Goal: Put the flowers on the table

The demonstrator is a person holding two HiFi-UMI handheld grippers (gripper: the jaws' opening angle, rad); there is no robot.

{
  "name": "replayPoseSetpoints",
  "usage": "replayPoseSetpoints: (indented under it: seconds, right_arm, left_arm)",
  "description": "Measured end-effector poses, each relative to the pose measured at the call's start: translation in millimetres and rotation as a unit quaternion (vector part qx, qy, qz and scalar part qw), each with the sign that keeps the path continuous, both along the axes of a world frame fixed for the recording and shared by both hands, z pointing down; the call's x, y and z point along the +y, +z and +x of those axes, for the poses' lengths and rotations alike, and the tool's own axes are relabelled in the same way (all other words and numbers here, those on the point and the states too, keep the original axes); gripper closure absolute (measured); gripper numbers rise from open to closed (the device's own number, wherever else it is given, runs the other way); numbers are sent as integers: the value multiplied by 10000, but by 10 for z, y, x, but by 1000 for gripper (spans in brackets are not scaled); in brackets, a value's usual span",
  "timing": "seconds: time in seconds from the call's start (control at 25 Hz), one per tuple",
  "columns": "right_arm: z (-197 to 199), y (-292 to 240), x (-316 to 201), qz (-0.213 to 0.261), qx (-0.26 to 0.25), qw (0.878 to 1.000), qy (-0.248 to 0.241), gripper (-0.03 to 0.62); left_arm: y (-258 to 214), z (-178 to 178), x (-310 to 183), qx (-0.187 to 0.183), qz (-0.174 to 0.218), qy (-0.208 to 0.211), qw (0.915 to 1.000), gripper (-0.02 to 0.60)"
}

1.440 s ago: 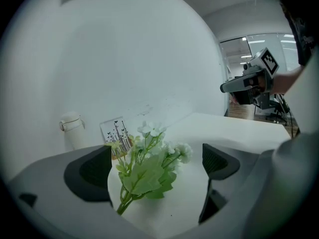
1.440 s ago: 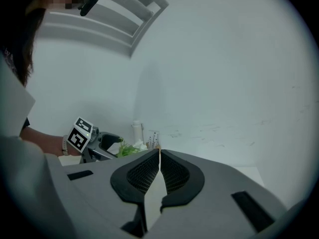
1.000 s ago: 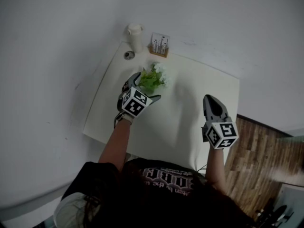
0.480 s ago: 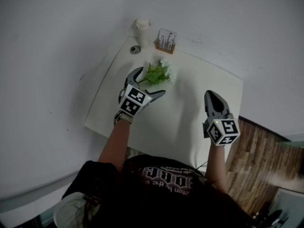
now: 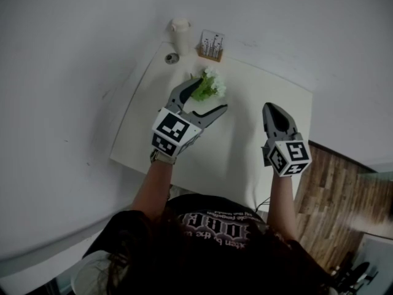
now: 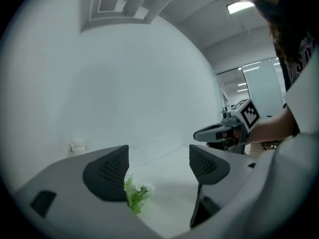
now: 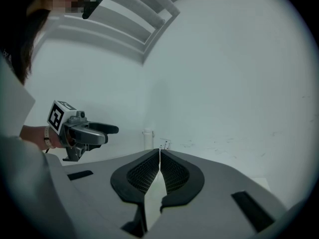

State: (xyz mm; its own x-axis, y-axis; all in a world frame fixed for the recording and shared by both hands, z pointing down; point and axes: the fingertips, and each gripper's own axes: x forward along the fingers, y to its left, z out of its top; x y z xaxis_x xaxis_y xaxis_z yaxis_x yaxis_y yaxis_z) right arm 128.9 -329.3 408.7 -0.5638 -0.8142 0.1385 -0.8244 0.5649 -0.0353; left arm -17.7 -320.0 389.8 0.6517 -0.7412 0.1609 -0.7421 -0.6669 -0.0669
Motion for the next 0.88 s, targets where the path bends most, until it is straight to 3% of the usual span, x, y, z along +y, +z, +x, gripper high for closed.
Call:
replayPoseSetpoints:
  seconds: [0.16, 0.32, 0.68, 0.8, 0.88]
  right_arm:
    - [12, -83, 56, 83, -12, 10000, 10, 563]
    - [41, -181, 106, 200, -24, 9998, 26, 563]
    - [71, -400, 263, 377, -127, 9992, 3, 563]
    - [54, -429, 313, 399, -118, 9991, -44, 563]
    - [57, -415, 341, 391, -120, 9991, -72, 563]
  left_arm:
    - [-289, 152, 134, 243, 213, 158, 9994, 260]
    - [-391, 301, 242, 156, 322, 257, 9990, 309]
    - [-297, 470, 464, 219, 17, 420, 9989, 449]
    - [-236, 424, 494, 389, -224, 373, 9983, 564]
    - [-203, 393, 489, 426, -324, 301, 9981, 577]
